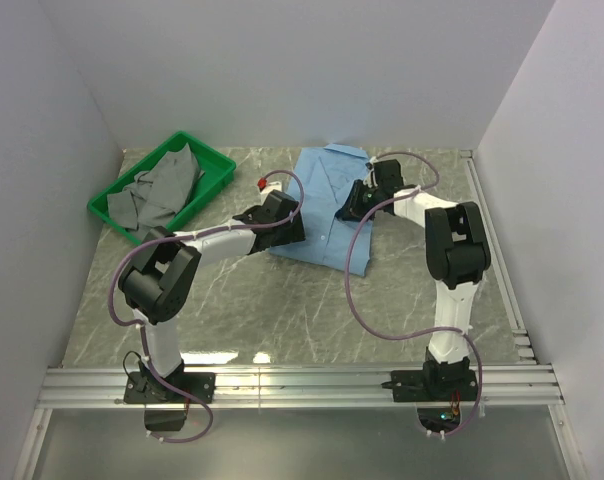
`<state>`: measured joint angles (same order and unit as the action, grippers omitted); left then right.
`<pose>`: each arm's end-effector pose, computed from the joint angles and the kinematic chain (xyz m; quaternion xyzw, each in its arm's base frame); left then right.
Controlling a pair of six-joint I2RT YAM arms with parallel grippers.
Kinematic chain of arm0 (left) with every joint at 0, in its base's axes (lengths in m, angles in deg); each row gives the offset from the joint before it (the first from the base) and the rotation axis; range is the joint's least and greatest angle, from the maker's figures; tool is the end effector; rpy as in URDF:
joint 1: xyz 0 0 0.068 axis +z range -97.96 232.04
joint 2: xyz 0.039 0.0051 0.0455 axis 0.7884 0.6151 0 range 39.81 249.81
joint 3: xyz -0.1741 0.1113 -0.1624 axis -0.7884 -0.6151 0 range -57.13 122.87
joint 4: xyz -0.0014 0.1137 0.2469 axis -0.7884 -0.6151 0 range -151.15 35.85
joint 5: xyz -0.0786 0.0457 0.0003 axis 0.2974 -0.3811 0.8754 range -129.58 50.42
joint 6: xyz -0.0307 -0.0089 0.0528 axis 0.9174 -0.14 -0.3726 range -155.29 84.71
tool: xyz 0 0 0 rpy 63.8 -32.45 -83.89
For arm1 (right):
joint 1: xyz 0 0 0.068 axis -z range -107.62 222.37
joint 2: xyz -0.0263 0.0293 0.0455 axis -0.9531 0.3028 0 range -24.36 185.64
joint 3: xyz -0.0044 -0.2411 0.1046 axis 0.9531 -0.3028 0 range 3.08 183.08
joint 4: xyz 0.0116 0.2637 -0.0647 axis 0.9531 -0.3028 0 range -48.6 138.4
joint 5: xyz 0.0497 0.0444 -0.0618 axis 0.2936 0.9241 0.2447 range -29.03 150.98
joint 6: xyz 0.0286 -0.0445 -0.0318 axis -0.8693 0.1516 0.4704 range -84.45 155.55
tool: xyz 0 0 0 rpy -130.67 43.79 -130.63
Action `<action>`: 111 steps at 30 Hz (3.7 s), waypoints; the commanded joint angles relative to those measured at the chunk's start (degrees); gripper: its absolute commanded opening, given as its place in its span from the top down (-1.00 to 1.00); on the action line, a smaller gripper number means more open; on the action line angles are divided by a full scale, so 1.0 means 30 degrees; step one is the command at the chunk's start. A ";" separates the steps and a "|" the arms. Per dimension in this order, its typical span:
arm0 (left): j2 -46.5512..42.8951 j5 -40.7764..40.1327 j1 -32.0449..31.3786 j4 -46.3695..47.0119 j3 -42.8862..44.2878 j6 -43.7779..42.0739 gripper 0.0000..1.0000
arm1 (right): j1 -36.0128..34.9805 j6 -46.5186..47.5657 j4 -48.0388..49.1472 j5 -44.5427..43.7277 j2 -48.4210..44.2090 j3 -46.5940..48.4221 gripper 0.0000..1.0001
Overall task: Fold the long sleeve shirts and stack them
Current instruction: Fold the shirt
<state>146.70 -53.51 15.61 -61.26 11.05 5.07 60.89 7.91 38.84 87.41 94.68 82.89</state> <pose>0.3399 -0.2368 0.1575 -0.0771 0.9176 -0.1438 0.3624 0.4423 0.1110 0.1329 0.0484 0.9135 0.3164 0.2512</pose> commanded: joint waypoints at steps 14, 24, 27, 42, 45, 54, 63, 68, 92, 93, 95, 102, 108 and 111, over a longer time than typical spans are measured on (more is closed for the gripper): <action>0.0024 -0.0834 -0.0046 0.0175 -0.0023 0.0141 -0.62 | 0.1455 0.0570 -0.1734 -0.1837 0.0636 0.5362 0.31; -0.0240 -0.1068 -0.0017 0.0145 0.0066 0.0257 -0.62 | 0.1426 -0.1944 0.0724 0.0001 -0.3792 -0.0876 0.31; -0.0152 -0.1098 -0.0017 -0.0059 0.0181 0.0375 -0.62 | 0.1485 -0.2563 0.1808 0.0736 -0.3618 -0.2401 0.31; -0.0122 -0.1185 -0.0046 -0.0587 0.0124 0.0404 -0.62 | 0.3038 -0.2736 0.1662 0.0443 -0.1358 -0.0236 0.33; -0.0210 -0.1244 -0.0017 -0.0675 0.0153 0.0433 -0.62 | 0.2746 -0.3848 0.3008 0.1731 -0.2880 -0.0820 0.28; -0.0064 -0.1361 -0.0017 -0.1056 0.0388 0.0638 -0.62 | -0.1090 -0.7099 0.7958 0.3960 -0.5172 -0.3253 0.00; 0.0521 -0.1508 0.0012 -0.2051 0.0768 0.1311 -0.59 | -0.2090 -0.8454 1.0833 0.3903 -0.0287 -0.3284 0.01; 0.1136 -0.0982 0.0159 -0.2579 0.0418 0.2160 -0.53 | -0.1329 -0.8687 1.1271 0.4166 0.2356 -0.2229 0.01; -0.4573 0.0365 0.0833 -0.3313 -0.1135 0.3187 -0.60 | 0.0020 -0.5875 0.7787 0.5278 -0.5364 -0.3864 0.02; -0.5069 0.0715 0.0833 -0.3196 -0.1194 0.3246 -0.59 | 0.0020 -0.5904 0.7816 0.5309 -0.5897 -0.5087 0.02; -0.5511 0.1272 0.0833 -0.2611 -0.1282 0.3305 -0.55 | 0.0020 -0.5905 0.8196 0.5629 -0.7154 -0.6382 0.03; -0.3935 0.4466 0.0920 -0.0179 -0.0697 0.3334 -0.10 | 0.0020 -0.5699 0.9688 0.6127 -0.8743 -1.1915 0.07; -0.1473 0.6051 0.2030 0.1519 -0.1982 0.4533 0.34 | 0.0370 -0.5407 1.1829 0.5368 -0.7049 -1.4325 0.13; -0.0886 0.6461 0.3054 0.2106 -0.3534 0.5412 0.49 | 0.0781 -0.5728 1.2854 0.5631 -0.5671 -1.4708 0.17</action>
<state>142.94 -37.01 21.51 -58.05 3.73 18.07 61.76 -9.86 71.18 104.15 75.34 39.59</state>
